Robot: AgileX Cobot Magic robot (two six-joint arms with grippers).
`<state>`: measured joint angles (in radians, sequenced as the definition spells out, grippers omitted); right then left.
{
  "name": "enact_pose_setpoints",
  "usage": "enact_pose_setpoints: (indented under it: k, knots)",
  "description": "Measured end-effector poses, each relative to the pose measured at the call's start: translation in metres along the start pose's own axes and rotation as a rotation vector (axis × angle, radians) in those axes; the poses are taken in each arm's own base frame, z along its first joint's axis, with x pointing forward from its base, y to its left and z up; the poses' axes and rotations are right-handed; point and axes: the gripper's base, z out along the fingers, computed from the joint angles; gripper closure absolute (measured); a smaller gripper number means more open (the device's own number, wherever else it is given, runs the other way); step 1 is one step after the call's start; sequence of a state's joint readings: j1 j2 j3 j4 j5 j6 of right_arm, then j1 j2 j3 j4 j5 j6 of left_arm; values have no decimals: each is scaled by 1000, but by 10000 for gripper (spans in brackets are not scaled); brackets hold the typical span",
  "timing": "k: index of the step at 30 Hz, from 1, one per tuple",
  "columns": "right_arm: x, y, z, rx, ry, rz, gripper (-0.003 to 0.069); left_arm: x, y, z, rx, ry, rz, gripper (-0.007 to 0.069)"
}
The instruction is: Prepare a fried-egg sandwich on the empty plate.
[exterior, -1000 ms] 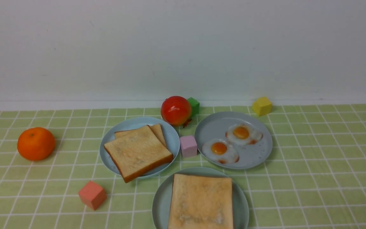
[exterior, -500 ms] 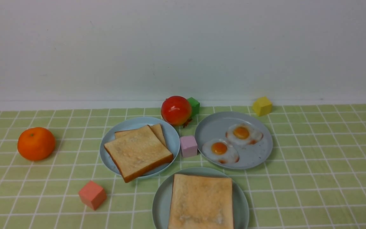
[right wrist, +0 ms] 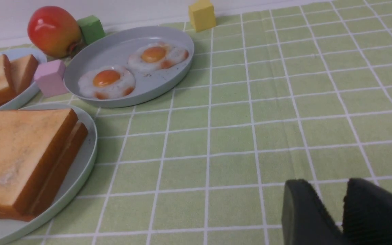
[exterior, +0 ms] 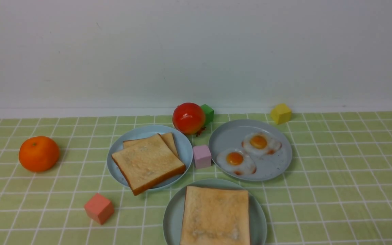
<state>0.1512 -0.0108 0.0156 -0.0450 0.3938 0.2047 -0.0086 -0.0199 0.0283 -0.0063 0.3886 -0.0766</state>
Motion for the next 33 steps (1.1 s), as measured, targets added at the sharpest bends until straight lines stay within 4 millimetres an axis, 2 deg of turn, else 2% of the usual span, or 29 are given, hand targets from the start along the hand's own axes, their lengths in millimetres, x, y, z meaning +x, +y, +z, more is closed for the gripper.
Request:
enact_pose_setpoints:
  k: [33]
  knots:
    - [0, 0, 0, 0, -1, 0, 421, 0, 0, 0, 0, 0, 1, 578]
